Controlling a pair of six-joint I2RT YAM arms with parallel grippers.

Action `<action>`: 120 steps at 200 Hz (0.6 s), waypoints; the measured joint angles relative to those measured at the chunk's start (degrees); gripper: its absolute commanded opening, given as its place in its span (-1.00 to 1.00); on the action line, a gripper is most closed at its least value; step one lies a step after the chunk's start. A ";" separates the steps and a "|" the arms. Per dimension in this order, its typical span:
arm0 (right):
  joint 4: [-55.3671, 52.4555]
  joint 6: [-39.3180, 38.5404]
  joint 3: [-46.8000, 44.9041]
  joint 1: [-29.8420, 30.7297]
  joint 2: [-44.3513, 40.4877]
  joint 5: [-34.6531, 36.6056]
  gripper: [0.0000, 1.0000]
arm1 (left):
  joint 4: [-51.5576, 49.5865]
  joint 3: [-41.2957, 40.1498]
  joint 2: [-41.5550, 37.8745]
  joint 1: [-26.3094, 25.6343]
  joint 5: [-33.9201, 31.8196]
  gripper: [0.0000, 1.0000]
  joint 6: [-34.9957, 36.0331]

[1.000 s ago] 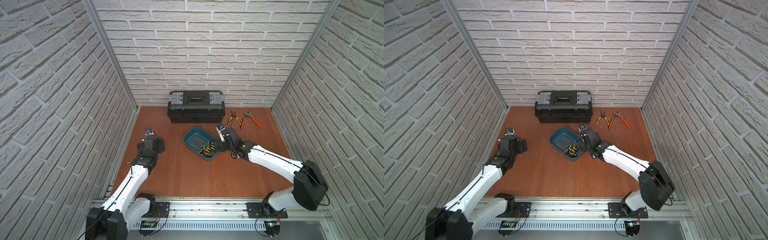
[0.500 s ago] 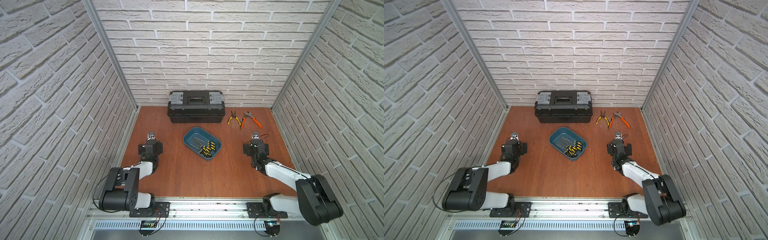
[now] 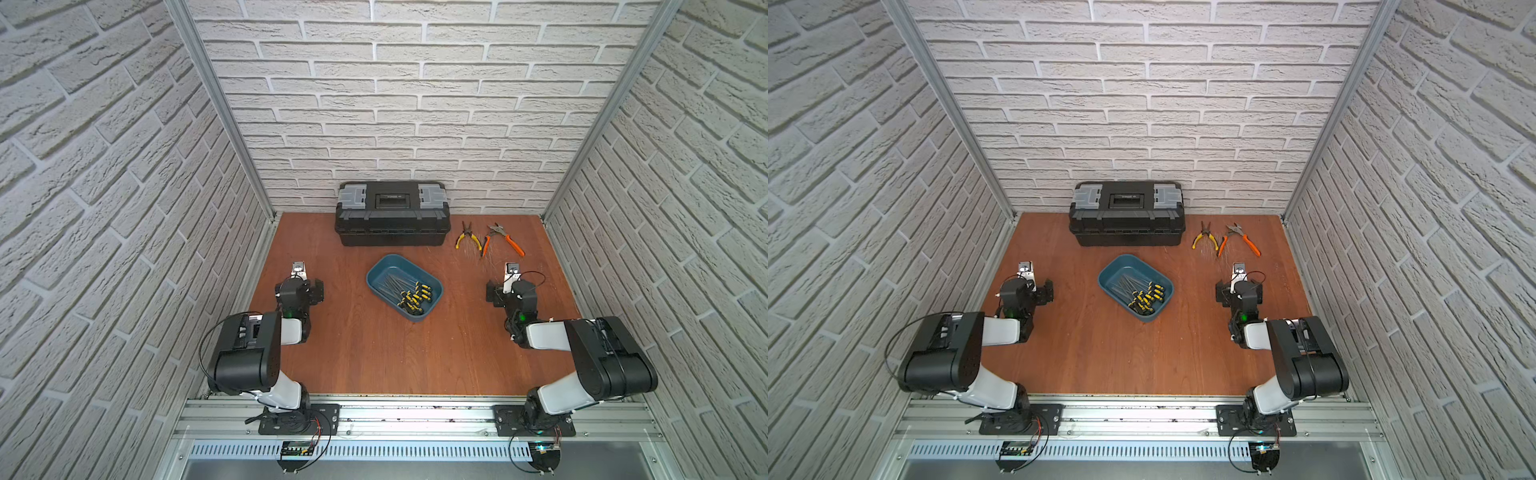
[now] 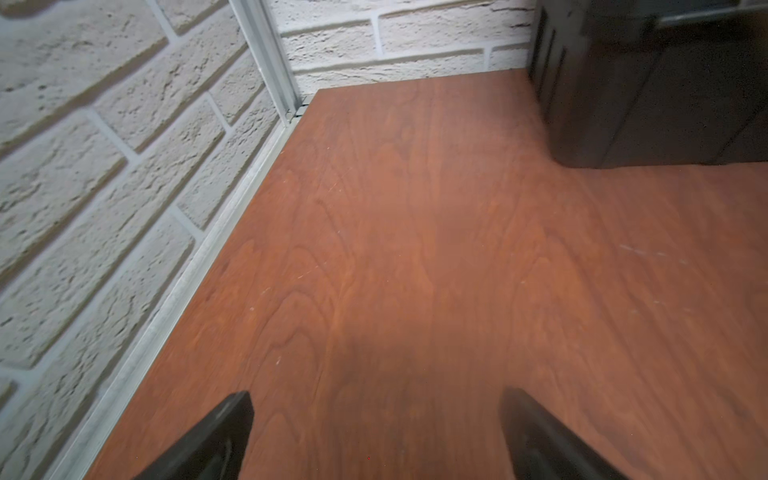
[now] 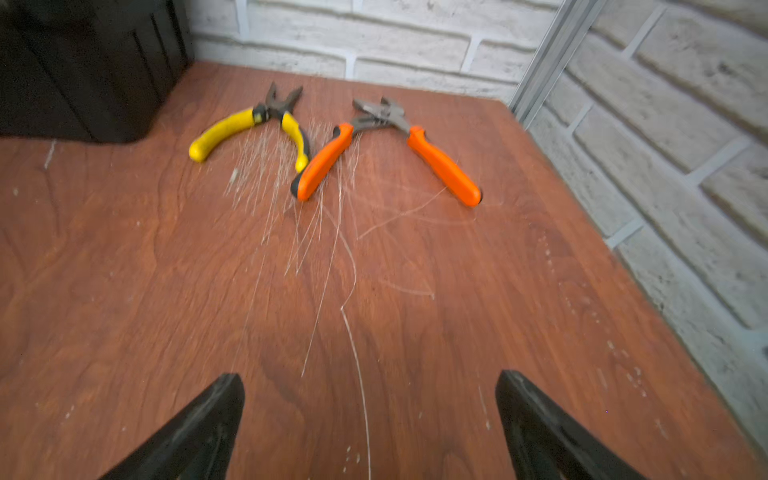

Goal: Put the file tool into the storage box
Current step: Reset both arms

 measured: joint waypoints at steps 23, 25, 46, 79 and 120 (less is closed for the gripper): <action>1.36 -0.24 0.20 0.00 -0.13 -2.01 0.98 | 0.11 0.00 0.00 0.00 0.87 0.97 0.00; 1.36 -0.24 0.22 -0.04 -0.13 -2.25 0.98 | 0.13 0.00 0.00 0.00 0.96 0.96 0.00; 1.29 -0.17 0.57 -0.87 -0.13 -4.37 0.98 | 0.48 0.00 0.00 0.00 1.20 0.97 0.00; 1.25 -0.17 0.70 -1.51 -0.13 -5.77 0.98 | 0.55 0.00 0.00 0.04 1.25 0.97 0.00; 1.18 -0.17 0.81 -1.51 -0.13 -6.25 0.98 | 0.68 0.00 0.00 0.07 1.25 0.97 0.00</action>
